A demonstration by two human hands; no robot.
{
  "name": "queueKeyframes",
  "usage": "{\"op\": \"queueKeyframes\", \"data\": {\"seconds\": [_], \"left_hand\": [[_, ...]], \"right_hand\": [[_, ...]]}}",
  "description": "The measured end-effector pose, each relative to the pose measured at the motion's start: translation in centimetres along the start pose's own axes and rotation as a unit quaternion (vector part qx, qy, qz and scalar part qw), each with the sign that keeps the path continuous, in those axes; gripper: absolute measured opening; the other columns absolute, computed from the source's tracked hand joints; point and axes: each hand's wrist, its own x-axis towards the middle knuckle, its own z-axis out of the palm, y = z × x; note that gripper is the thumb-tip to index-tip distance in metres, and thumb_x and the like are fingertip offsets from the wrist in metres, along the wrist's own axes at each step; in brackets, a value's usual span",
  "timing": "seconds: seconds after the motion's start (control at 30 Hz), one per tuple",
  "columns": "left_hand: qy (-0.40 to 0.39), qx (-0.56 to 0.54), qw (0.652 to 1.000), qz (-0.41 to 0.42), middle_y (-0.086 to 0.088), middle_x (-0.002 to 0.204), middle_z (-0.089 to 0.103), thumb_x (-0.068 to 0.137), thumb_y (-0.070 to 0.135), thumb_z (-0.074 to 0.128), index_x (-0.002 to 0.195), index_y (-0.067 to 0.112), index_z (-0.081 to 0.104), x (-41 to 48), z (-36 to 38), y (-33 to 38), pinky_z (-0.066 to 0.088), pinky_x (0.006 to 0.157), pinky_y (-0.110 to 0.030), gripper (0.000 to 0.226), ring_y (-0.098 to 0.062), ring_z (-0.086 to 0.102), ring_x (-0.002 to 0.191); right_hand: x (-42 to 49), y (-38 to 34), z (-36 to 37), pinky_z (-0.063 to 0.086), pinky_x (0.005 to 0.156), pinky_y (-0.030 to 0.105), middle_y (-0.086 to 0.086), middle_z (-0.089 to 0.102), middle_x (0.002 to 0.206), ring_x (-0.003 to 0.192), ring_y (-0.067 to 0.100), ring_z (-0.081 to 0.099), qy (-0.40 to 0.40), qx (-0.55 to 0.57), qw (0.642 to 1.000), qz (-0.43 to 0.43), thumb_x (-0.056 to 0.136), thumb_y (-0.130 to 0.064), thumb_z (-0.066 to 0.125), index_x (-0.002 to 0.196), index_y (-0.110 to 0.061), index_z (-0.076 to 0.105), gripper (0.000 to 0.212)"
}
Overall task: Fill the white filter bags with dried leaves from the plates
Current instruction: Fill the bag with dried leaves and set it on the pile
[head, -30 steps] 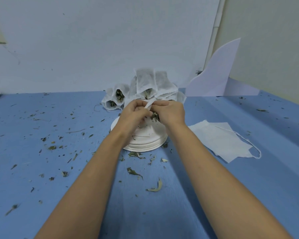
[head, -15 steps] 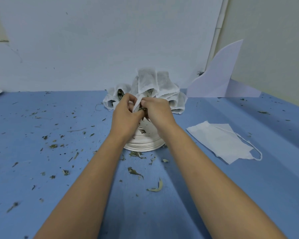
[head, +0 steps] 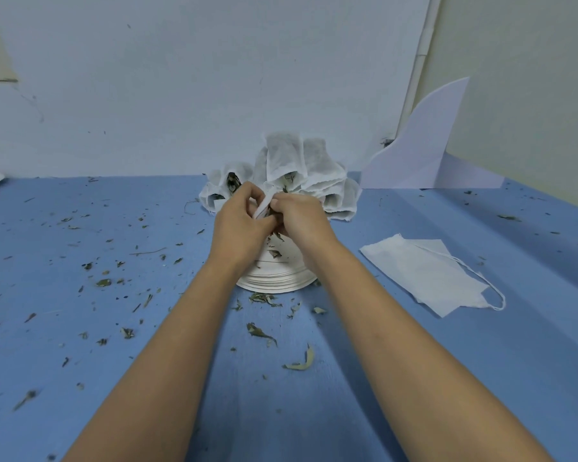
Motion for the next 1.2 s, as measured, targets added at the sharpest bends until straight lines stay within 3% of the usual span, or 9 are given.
{"op": "queueKeyframes", "data": {"seconds": [0.13,0.27,0.43,0.63,0.7,0.8,0.93,1.07,1.2], "left_hand": [[0.027,-0.002,1.0,-0.002,-0.005,0.066,0.051,0.078,0.005,0.068,0.082,0.014,0.053,0.2,-0.2,-0.2,0.034,0.049,-0.014,0.018,-0.01,0.043,0.056],[0.058,-0.03,0.998,-0.002,0.003,0.061,0.048,0.078,0.003,0.065,0.073,0.021,0.049,0.2,-0.3,-0.1,0.034,0.047,-0.008,0.024,0.0,0.042,0.048],[0.081,-0.041,0.996,-0.02,-0.003,0.07,0.051,0.081,0.009,0.067,0.074,0.022,0.046,0.5,-0.5,-0.5,0.038,0.053,-0.013,0.026,-0.011,0.047,0.06],[0.103,-0.072,0.992,-0.029,-0.005,0.073,0.054,0.082,0.01,0.068,0.074,0.023,0.044,0.8,-0.7,-0.2,0.045,0.066,-0.03,0.028,-0.016,0.053,0.067],[0.098,-0.082,0.991,-0.029,-0.002,0.071,0.053,0.082,0.009,0.069,0.074,0.022,0.044,0.9,-0.8,-0.1,0.047,0.066,-0.03,0.029,-0.014,0.054,0.066],[0.067,-0.107,0.992,-0.026,-0.002,0.069,0.055,0.081,0.008,0.071,0.073,0.02,0.046,0.9,-0.9,-0.2,0.049,0.064,-0.026,0.029,-0.011,0.055,0.062],[0.074,-0.095,0.992,-0.033,-0.006,0.071,0.053,0.078,0.007,0.071,0.071,0.02,0.045,0.9,-0.8,-0.3,0.047,0.065,-0.036,0.03,-0.019,0.053,0.067],[0.159,-0.006,0.987,-0.031,0.007,0.061,0.043,0.077,0.006,0.067,0.063,0.022,0.04,1.0,-1.0,-0.7,0.031,0.051,-0.016,0.035,-0.008,0.037,0.056],[0.206,0.042,0.977,-0.031,0.007,0.058,0.039,0.076,0.0,0.06,0.06,0.019,0.036,0.9,-1.0,-0.7,0.028,0.046,-0.017,0.034,-0.011,0.031,0.055]], "right_hand": [[-0.4,-0.8,-0.2,0.045,0.08,0.043,0.02,0.063,0.091,0.082,0.024,0.051,-0.05,-0.025,0.998,-0.015,0.088,0.002,0.036,0.088,0.0,0.065,0.029],[-0.3,-0.8,0.2,0.048,0.09,0.037,0.009,0.065,0.109,0.1,0.02,0.06,-0.046,-0.105,0.992,-0.051,0.096,-0.009,0.035,0.113,-0.006,0.061,0.031],[-0.9,-0.7,0.6,0.048,0.095,0.043,0.01,0.068,0.104,0.101,0.024,0.063,-0.002,-0.049,0.996,-0.071,0.093,0.001,0.038,0.101,-0.007,0.067,0.031],[-0.9,-0.9,0.3,0.053,0.074,0.027,-0.007,0.07,0.078,0.076,0.008,0.066,0.138,-0.016,0.983,-0.12,0.081,-0.006,0.059,0.087,-0.015,0.074,0.019],[-0.6,-0.8,-0.4,0.049,0.071,0.022,-0.011,0.067,0.082,0.078,0.003,0.062,0.173,-0.007,0.978,-0.117,0.08,-0.012,0.062,0.092,-0.02,0.07,0.016],[-0.2,-0.6,-1.4,0.048,0.081,0.02,-0.012,0.065,0.094,0.089,0.002,0.06,0.118,-0.053,0.987,-0.1,0.082,-0.015,0.064,0.108,-0.022,0.068,0.028],[-0.3,-0.3,-1.3,0.05,0.08,0.021,-0.01,0.068,0.081,0.08,0.003,0.06,0.106,-0.126,0.975,-0.147,0.082,-0.01,0.064,0.096,-0.014,0.075,0.018],[-0.7,-0.4,-0.7,0.041,0.061,0.018,-0.01,0.059,0.066,0.065,0.005,0.052,0.077,-0.166,0.964,-0.191,0.076,-0.013,0.065,0.072,-0.021,0.063,0.009],[-1.0,-0.7,-0.7,0.036,0.052,0.01,-0.011,0.056,0.058,0.053,-0.001,0.045,0.016,-0.087,0.977,-0.196,0.072,-0.004,0.064,0.058,-0.02,0.058,0.022]]}}
